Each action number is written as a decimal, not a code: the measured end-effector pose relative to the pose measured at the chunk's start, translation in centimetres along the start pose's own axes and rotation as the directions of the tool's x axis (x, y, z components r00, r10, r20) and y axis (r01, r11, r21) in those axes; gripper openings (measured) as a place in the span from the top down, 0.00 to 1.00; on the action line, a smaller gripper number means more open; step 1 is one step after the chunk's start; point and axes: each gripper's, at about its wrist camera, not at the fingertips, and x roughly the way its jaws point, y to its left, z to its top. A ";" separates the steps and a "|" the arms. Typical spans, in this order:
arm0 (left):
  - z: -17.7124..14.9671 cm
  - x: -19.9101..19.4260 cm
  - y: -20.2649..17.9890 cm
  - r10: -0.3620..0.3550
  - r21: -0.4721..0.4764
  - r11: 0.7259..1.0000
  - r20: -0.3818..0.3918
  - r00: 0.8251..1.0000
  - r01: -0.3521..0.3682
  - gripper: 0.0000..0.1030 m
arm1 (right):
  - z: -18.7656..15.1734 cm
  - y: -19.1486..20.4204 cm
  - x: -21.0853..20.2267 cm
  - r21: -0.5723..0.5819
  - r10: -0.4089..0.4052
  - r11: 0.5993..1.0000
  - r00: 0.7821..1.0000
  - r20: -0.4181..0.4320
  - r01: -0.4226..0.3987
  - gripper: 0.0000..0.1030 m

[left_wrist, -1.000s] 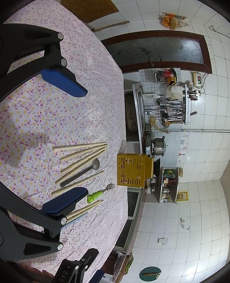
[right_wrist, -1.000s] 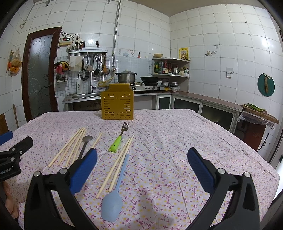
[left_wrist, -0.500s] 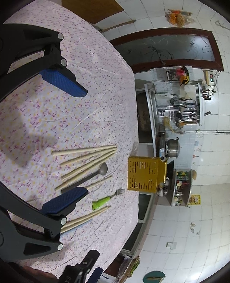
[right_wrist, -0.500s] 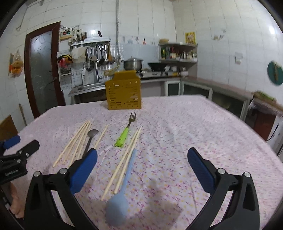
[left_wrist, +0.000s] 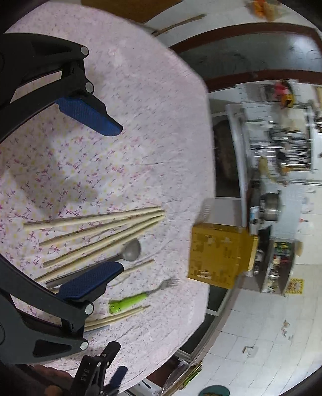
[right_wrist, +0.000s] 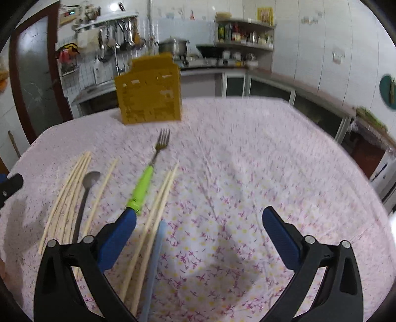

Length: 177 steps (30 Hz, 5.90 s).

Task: Organize utensils
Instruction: 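Move left tool toward a chopstick while right tool approaches the light-blue spatula, then close left tool on a chopstick while right tool grasps the light-blue spatula, then lift the chopstick with left tool while right tool lifts the spatula toward the caddy, then lower chopstick and spatula into the yellow caddy and open both tools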

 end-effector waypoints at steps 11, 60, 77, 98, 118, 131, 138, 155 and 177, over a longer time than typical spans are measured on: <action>-0.1 4.6 0.9 -0.013 -0.024 1.000 -0.154 0.988 0.009 0.17 | -0.5 1.2 2.5 -0.038 -0.007 0.999 0.994 -0.107 0.003 0.14; 3.4 12.6 -2.1 0.019 0.083 0.996 -0.378 0.925 0.013 0.74 | -0.9 1.5 2.8 -0.064 0.055 0.995 0.968 -0.245 -0.073 0.89; 4.8 13.6 -2.5 0.017 0.121 0.992 -0.427 0.904 0.039 0.94 | 0.2 0.6 3.7 -0.039 0.105 0.992 0.950 -0.296 -0.122 0.93; 6.7 8.3 0.2 -0.096 -0.001 0.995 -0.286 0.953 0.100 0.96 | 3.6 -1.0 1.9 0.041 0.192 0.981 0.974 -0.122 -0.188 0.93; 11.2 4.6 -2.6 -0.296 -0.007 0.955 -0.020 0.955 0.296 0.96 | 10.2 -0.7 -0.8 0.000 0.195 0.980 0.970 0.145 -0.197 0.93; 15.9 5.5 -3.7 -0.286 0.021 0.958 0.054 0.957 0.285 0.96 | 15.6 0.2 -0.4 -0.035 0.187 0.982 0.952 0.243 -0.184 0.93; 22.6 5.2 -5.5 -0.264 0.072 0.964 0.186 0.946 0.255 0.96 | 23.0 1.2 -0.5 -0.063 0.177 0.984 0.927 0.330 -0.166 0.93; 29.9 12.7 -9.2 -0.214 0.056 0.976 0.400 0.891 0.209 0.96 | 31.4 6.1 8.0 -0.115 0.182 0.982 0.928 0.326 -0.153 0.93; 24.7 13.7 -5.4 -0.148 0.033 0.989 0.226 0.963 0.145 0.26 | 25.3 5.2 9.7 -0.102 0.183 0.981 0.965 0.191 -0.165 0.68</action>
